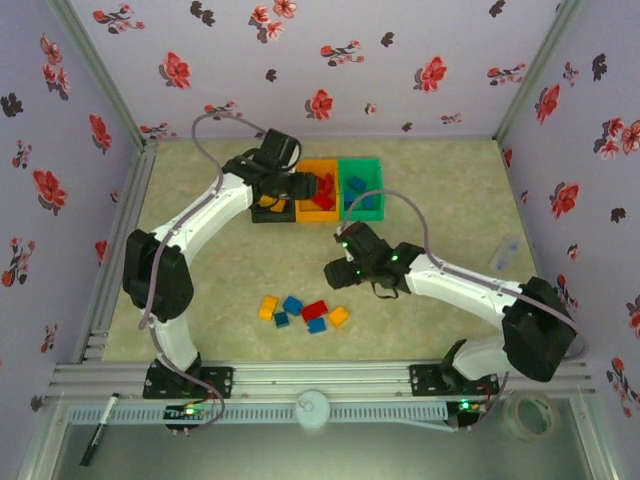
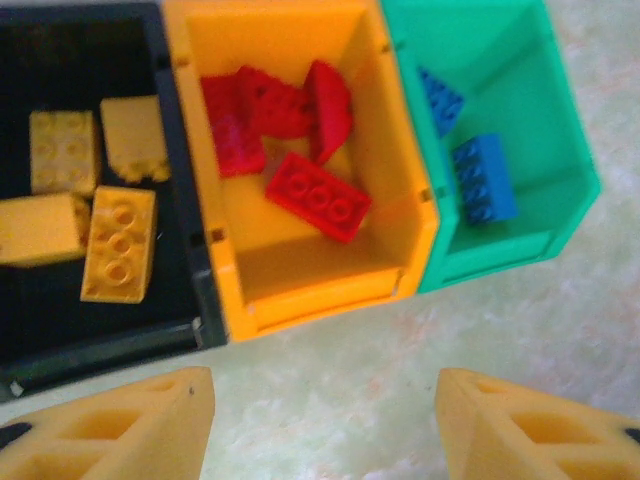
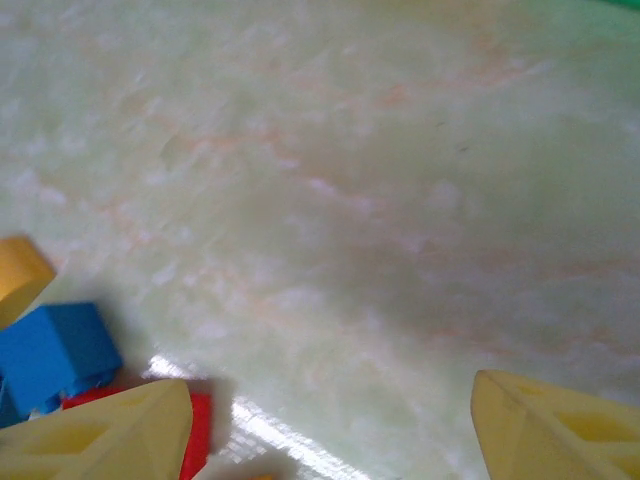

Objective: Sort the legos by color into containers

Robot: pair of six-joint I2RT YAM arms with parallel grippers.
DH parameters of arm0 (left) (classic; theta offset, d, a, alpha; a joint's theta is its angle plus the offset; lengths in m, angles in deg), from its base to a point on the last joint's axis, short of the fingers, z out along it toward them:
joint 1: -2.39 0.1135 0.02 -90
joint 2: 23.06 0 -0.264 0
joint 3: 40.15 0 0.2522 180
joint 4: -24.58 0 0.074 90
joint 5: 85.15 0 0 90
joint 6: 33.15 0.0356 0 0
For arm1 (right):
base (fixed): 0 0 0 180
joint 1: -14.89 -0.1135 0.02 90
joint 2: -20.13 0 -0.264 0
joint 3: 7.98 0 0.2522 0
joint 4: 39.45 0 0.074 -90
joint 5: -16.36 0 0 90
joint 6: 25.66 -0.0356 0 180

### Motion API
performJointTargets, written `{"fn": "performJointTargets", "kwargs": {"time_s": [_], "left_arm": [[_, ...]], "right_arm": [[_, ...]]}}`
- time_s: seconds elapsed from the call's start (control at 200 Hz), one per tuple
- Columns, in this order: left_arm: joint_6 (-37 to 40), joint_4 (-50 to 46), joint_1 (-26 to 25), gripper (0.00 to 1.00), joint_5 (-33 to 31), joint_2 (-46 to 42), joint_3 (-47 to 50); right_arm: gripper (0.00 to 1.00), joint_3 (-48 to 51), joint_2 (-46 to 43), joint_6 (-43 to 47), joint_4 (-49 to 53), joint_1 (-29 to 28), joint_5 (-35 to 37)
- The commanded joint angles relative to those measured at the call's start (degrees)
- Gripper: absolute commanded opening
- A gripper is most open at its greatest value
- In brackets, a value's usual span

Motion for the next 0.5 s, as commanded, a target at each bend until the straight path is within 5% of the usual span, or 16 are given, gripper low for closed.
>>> {"fn": "performJointTargets", "kwargs": {"time_s": [0.0,0.495], "left_arm": [[-1.02,1.79,1.19,0.6,-1.66,-4.68,2.26],[-1.49,3.04,2.71,0.6,-1.46,-5.81,6.19]], "right_arm": [[0.78,0.72,1.54,-1.93,-0.3,-3.99,0.66],[0.91,-1.93,10.19,-6.69,-0.06,-15.67,2.75]]}}
